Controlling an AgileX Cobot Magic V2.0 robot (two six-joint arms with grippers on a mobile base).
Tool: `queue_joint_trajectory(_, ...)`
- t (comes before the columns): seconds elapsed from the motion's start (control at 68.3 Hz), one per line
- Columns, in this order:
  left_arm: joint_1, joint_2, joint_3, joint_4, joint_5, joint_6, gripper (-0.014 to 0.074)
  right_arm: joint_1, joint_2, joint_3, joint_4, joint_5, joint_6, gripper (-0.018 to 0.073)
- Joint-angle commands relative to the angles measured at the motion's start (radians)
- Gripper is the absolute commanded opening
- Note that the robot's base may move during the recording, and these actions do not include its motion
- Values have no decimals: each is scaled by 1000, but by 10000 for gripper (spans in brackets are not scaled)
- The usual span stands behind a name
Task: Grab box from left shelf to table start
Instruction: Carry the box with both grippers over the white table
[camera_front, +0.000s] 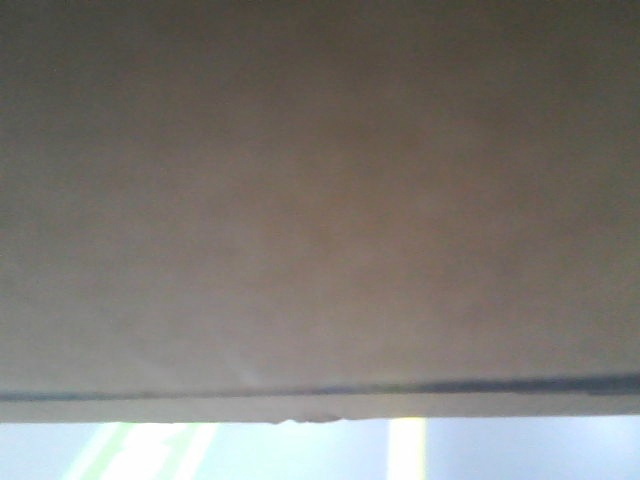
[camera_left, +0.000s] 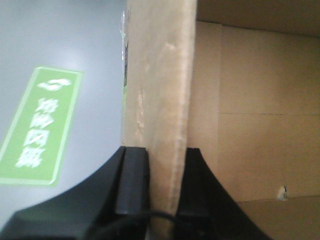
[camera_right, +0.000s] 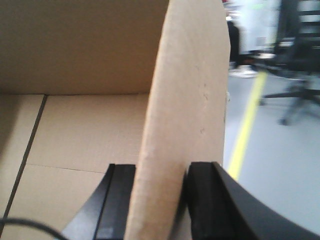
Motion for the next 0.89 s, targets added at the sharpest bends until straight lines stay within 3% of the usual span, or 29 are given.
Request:
queue_joint_trajectory(0.0,-10,6,-35,-13,-170,-31,-99,-1,20,-25,-60,-123,-3,58)
queue_joint_trajectory(0.879,-10,6,-35,-15,-170,-31,-99,-1,20,-25,-60,-122,-3,58)
